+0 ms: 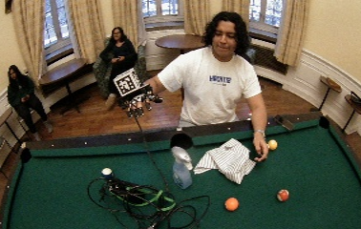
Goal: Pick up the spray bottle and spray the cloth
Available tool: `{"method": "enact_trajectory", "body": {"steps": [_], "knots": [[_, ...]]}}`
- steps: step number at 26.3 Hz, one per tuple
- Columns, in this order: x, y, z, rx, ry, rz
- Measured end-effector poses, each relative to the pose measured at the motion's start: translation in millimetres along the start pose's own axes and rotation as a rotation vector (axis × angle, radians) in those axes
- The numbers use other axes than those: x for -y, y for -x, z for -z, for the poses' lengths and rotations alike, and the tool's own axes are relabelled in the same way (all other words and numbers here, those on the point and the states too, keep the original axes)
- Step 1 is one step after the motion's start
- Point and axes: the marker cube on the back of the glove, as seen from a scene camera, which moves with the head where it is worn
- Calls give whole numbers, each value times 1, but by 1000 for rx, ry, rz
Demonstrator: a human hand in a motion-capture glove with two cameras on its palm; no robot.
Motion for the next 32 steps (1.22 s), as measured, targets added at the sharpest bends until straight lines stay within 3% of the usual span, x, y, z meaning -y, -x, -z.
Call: {"method": "enact_trajectory", "body": {"steps": [20,32], "knots": [[-1,-10,-21,8,-24,-28],[-12,-36,-76,24,69,-57]]}}
